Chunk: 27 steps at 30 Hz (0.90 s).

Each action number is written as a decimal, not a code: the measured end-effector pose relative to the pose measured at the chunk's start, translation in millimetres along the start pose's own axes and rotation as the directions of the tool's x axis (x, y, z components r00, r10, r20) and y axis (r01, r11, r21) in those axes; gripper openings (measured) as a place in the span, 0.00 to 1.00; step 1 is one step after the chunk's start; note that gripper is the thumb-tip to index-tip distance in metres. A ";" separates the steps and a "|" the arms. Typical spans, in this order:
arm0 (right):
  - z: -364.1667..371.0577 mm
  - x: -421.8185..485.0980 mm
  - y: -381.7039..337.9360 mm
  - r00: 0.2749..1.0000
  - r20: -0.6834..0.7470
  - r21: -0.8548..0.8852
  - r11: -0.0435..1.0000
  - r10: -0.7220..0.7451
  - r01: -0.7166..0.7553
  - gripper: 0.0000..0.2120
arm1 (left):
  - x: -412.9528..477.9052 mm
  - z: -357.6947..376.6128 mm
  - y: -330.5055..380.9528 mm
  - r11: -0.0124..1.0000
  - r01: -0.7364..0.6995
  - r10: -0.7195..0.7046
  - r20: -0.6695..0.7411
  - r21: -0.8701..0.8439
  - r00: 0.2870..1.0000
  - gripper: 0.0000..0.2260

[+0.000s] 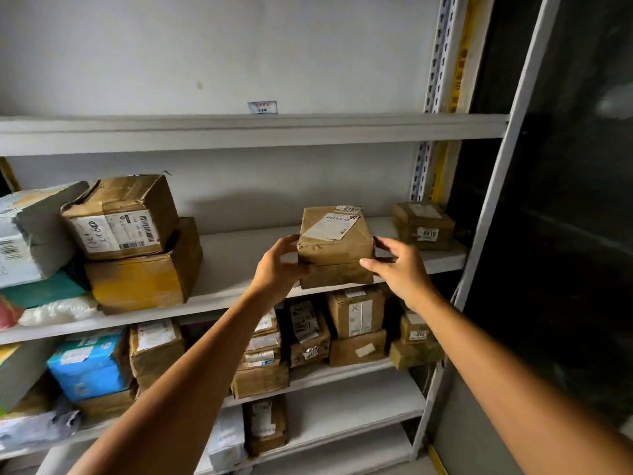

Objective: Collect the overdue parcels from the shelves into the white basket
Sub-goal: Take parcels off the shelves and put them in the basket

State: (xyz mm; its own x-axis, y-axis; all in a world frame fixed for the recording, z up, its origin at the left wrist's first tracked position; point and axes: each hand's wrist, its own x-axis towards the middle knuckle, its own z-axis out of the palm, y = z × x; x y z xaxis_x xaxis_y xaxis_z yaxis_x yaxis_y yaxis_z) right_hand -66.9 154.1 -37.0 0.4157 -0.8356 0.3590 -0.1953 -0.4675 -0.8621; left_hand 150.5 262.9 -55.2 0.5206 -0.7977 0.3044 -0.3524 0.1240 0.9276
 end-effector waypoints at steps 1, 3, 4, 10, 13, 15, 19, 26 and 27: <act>-9.2 3.4 5.2 1.000 -0.007 0.007 1.000 0.015 -0.015 0.26 | 7.4 11.2 -0.4 1.000 -0.007 0.007 0.013 -0.006 1.000 0.34; -24.6 14.8 19.7 0.999 -0.019 -0.003 0.999 0.042 -0.042 0.26 | 22.8 34.4 -1.5 1.000 -0.009 0.009 0.040 -0.011 0.999 0.34; -32.6 21.0 26.1 0.998 -0.033 -0.006 0.998 0.059 -0.059 0.27 | 30.5 46.7 -1.2 1.000 -0.008 0.008 0.050 -0.010 0.999 0.33; -88.3 70.9 64.8 0.996 -0.077 -0.002 0.999 0.046 -0.046 0.29 | 75.3 124.4 8.1 0.999 -0.004 0.006 0.046 -0.034 0.999 0.33; -119.9 101.3 83.5 0.995 -0.097 -0.004 1.000 0.030 -0.030 0.28 | 98.2 163.7 14.2 0.998 -0.018 0.020 0.041 -0.058 0.999 0.33; -134.7 118.1 93.9 0.995 -0.097 -0.015 0.999 0.028 -0.030 0.26 | 112.2 183.6 18.8 0.997 -0.033 0.036 0.041 -0.073 0.998 0.32; -158.6 152.1 110.2 0.994 -0.110 0.000 1.000 0.018 -0.018 0.25 | 142.5 216.4 25.4 0.996 -0.043 0.049 0.065 -0.084 0.997 0.32; -171.8 196.9 135.8 0.986 -0.136 0.080 0.993 0.099 -0.089 0.28 | 198.5 247.6 16.5 0.998 -0.056 0.060 0.109 -0.041 0.992 0.33; -172.9 203.2 139.8 0.984 -0.145 0.076 0.993 0.101 -0.091 0.28 | 206.1 251.8 14.2 0.997 -0.065 0.069 0.118 -0.037 0.991 0.33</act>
State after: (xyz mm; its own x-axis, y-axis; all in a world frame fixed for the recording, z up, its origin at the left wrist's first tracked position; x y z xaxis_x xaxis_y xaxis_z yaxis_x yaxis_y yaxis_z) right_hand -163.4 -131.0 -22.8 0.2603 -0.9117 0.3178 -0.1641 -0.3662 -0.9160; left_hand 56.9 -48.4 -33.8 0.3995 -0.8516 0.3394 -0.3559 0.1972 0.9135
